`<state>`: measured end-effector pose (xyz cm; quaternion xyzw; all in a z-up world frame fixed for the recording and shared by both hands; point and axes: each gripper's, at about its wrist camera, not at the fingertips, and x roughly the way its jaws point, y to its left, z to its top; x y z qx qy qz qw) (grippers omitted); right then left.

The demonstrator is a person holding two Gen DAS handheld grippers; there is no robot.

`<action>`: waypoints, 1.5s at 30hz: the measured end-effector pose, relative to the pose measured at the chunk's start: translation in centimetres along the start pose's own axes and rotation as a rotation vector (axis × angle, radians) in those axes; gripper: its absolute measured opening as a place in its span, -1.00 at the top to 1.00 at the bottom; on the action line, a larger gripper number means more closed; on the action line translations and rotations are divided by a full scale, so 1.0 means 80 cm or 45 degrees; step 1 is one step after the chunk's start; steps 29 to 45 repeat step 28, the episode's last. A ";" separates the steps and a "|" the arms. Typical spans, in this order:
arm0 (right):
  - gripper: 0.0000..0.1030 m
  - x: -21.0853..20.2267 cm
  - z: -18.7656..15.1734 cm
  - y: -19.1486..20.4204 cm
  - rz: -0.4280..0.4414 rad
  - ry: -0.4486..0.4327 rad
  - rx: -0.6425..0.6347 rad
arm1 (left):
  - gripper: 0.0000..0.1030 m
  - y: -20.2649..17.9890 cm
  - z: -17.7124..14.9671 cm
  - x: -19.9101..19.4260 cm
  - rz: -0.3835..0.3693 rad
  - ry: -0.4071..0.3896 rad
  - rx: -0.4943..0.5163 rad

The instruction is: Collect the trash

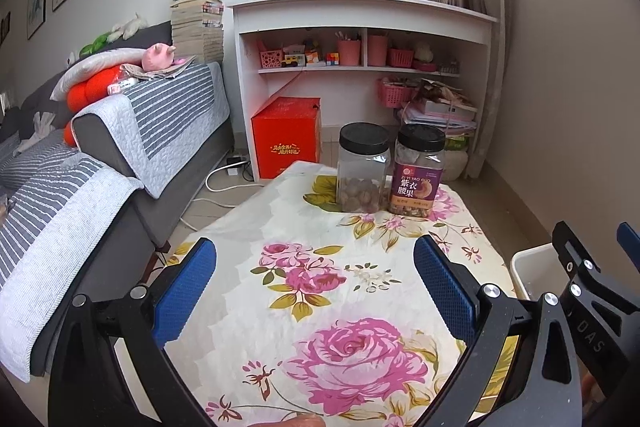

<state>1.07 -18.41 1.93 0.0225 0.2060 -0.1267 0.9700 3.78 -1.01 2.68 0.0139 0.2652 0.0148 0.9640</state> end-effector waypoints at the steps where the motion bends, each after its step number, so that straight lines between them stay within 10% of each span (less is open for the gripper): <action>1: -0.86 -0.001 0.000 -0.001 0.001 -0.003 0.004 | -0.87 0.000 0.000 0.000 0.000 -0.001 0.000; 45: -0.86 -0.003 -0.003 0.001 -0.008 -0.012 0.024 | -0.84 0.002 0.002 -0.005 -0.045 -0.022 -0.026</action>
